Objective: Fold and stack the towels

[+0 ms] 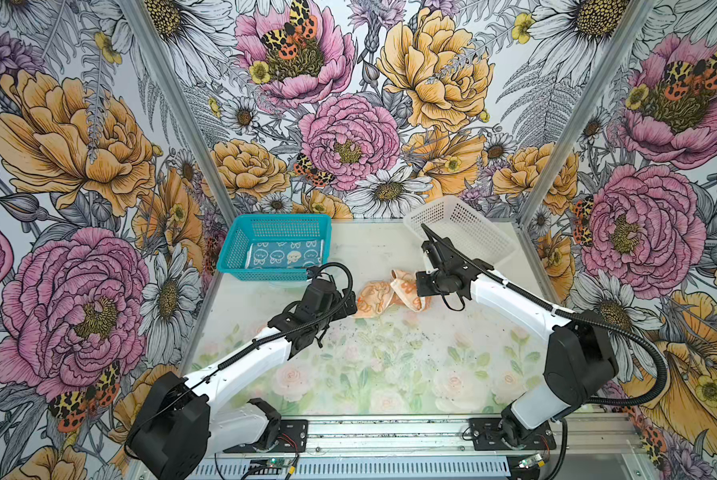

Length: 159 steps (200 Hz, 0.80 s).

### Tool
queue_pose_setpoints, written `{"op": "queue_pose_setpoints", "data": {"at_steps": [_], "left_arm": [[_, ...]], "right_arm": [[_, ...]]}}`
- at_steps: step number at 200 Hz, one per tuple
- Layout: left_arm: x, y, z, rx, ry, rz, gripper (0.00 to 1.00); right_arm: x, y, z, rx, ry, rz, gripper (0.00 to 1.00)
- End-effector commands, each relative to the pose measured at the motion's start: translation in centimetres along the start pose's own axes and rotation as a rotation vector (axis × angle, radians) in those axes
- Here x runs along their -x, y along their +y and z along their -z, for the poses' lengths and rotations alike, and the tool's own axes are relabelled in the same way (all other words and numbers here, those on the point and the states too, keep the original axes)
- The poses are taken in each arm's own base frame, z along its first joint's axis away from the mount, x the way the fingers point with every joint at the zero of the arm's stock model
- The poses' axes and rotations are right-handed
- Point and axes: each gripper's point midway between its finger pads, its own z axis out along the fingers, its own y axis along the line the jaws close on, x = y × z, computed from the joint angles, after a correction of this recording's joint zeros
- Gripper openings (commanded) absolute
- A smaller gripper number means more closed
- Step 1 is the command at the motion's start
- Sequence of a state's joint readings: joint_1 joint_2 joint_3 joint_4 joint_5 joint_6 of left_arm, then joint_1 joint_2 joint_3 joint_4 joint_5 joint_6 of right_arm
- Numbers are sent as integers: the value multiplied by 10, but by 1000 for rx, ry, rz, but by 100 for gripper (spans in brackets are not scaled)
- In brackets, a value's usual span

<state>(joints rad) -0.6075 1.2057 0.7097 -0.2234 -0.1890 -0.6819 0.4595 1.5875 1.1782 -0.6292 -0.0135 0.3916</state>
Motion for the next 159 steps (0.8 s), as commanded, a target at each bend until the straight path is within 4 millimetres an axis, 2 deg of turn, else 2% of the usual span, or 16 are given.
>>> {"op": "queue_pose_setpoints", "data": {"at_steps": [1, 17, 57, 94, 114, 137, 159], "left_arm": [[8, -22, -4, -29, -14, -33, 99], [4, -31, -13, -32, 6, -51, 99], [-6, -57, -32, -72, 53, -75, 99], [-20, -76, -47, -106, 101, -86, 99], [-26, -82, -54, -115, 122, -90, 99], [-31, -89, -64, -135, 145, -76, 99], [-34, -104, -76, -172, 177, -70, 99]], "right_arm": [[-26, -18, -4, -9, 42, -46, 4], [-41, -32, -8, -30, 64, -64, 8], [-64, -59, -7, -96, 92, -81, 29], [-58, -74, 5, -146, 46, -98, 50], [-53, -77, 7, -166, 34, -87, 58], [-54, -78, -5, -177, 69, -80, 59], [-53, -77, -18, -171, 92, -88, 48]]}}
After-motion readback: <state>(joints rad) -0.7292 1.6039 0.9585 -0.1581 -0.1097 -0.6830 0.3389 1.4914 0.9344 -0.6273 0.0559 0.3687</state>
